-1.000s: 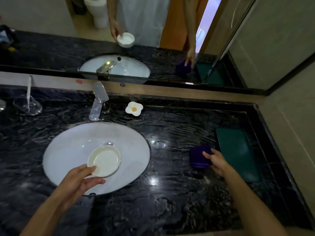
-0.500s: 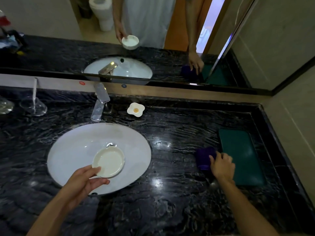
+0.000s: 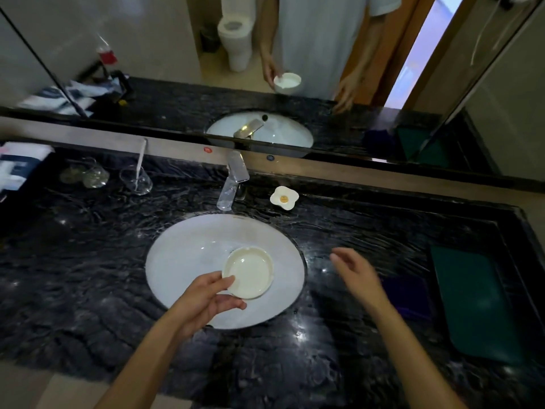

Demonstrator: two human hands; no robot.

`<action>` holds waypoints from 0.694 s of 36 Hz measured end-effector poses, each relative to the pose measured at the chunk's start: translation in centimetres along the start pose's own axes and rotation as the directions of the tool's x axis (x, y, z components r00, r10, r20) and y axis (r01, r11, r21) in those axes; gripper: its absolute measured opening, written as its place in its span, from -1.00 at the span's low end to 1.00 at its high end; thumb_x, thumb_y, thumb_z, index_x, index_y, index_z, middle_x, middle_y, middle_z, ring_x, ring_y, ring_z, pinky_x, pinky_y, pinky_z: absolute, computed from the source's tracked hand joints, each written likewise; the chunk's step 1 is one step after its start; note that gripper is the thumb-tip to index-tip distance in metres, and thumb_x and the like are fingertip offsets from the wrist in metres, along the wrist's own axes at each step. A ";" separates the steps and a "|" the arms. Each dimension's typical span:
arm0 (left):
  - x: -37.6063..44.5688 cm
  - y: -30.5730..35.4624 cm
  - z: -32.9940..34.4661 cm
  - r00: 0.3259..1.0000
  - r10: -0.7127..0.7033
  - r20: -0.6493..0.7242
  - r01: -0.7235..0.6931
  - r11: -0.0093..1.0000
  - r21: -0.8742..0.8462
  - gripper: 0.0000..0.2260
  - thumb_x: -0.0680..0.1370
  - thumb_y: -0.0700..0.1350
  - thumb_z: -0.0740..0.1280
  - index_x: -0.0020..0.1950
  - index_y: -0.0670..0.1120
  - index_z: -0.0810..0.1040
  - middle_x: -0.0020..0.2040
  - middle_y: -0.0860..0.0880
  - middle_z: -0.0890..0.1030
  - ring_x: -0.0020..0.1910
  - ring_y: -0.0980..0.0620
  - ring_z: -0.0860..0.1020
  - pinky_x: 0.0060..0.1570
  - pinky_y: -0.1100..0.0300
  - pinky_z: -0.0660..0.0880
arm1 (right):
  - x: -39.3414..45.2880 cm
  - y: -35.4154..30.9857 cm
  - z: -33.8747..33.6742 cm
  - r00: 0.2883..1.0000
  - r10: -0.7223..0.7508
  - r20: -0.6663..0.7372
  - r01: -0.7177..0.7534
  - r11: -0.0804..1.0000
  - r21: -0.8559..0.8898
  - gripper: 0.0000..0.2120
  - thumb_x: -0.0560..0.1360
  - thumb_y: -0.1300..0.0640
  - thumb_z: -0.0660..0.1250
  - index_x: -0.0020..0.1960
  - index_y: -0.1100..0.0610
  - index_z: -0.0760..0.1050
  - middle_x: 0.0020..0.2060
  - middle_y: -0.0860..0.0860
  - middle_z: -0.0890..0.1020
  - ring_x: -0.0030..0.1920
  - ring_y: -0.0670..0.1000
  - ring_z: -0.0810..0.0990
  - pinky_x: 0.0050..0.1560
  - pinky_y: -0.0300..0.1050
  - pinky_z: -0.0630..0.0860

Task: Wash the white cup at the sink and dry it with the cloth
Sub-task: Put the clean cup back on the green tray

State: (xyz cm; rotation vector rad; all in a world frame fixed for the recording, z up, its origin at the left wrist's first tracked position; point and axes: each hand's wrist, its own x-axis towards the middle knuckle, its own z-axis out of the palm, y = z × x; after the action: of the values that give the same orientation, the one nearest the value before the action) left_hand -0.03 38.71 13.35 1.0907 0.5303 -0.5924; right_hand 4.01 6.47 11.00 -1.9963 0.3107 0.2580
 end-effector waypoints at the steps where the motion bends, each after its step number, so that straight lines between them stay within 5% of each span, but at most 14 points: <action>1: -0.1 0.1 0.0 1.000 0.005 0.006 -0.005 1.000 0.002 -0.70 0.59 -0.24 0.33 0.25 -0.39 0.51 -0.02 -0.34 0.67 -0.20 -0.27 0.67 -0.16 0.07 0.68 | -0.4 -1.0 1.2 0.997 -0.004 0.081 -0.002 0.997 0.080 -0.81 0.58 0.09 0.35 0.18 0.06 0.58 0.11 0.04 0.66 0.13 0.06 0.63 0.08 -0.19 0.57; 9: -0.9 0.9 0.0 0.998 0.032 0.050 -0.033 0.999 0.030 -0.70 0.58 -0.21 0.35 0.24 -0.36 0.53 0.00 -0.32 0.67 -0.24 -0.25 0.67 -0.18 0.07 0.68 | -2.6 -5.8 7.4 0.882 0.015 0.471 -0.229 0.888 0.400 -0.60 0.54 0.05 0.41 0.35 0.05 0.48 0.14 0.19 0.66 0.01 0.17 0.70 0.07 0.16 0.65; 20: -2.3 1.1 -0.4 0.997 0.060 0.044 -0.065 0.991 0.116 -0.63 0.52 -0.01 0.38 0.19 -0.25 0.60 -0.05 -0.18 0.68 -0.15 -0.04 0.66 -0.22 0.21 0.60 | -3.8 -6.3 8.4 0.898 0.022 0.439 -0.254 0.841 0.478 -0.68 0.53 0.23 0.41 0.28 0.18 0.54 0.04 0.33 0.66 0.05 0.25 0.69 0.00 0.16 0.67; 25: -2.3 0.4 -0.6 0.994 0.072 0.081 -0.075 0.997 0.035 -0.64 0.51 -0.11 0.38 0.25 -0.25 0.58 0.15 -0.25 0.67 0.08 -0.20 0.66 0.02 -0.01 0.65 | -5.1 -6.3 8.2 0.911 0.020 0.411 -0.239 0.840 0.488 -0.73 0.53 0.24 0.41 0.23 0.13 0.56 -0.07 0.18 0.72 0.01 0.19 0.71 0.00 0.15 0.67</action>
State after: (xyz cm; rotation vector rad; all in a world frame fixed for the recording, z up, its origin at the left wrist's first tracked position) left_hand -1.44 39.86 14.90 1.1128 0.4102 -0.5810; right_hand 0.94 17.06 14.49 -1.3342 0.2293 0.5872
